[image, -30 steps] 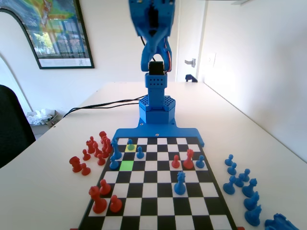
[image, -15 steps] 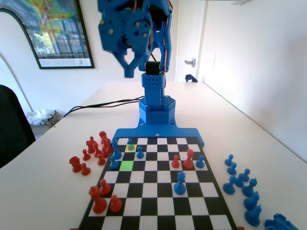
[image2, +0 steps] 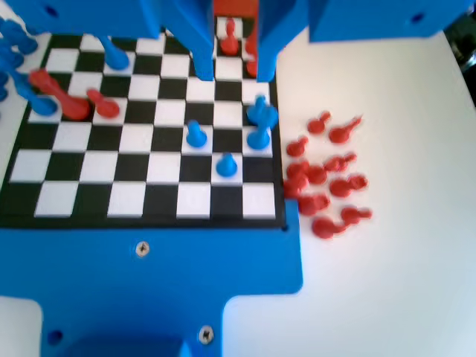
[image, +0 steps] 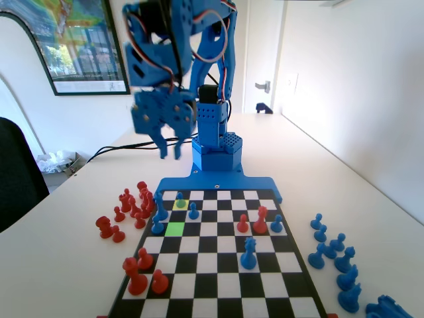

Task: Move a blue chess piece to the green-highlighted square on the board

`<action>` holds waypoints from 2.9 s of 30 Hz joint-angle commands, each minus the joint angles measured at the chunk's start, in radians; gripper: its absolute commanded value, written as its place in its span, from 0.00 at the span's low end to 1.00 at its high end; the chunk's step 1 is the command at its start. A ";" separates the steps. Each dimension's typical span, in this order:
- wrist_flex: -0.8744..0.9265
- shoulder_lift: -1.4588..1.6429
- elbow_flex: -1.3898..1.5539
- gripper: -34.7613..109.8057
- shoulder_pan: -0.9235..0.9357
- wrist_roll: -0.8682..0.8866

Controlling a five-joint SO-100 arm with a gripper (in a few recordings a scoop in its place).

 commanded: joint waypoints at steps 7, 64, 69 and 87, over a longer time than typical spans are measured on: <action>-0.184 -0.006 0.137 0.31 0.023 -0.051; -0.540 -0.272 0.241 0.31 0.009 -0.040; -0.548 -0.287 0.233 0.31 0.020 -0.052; -0.657 -0.288 0.305 0.30 0.026 -0.074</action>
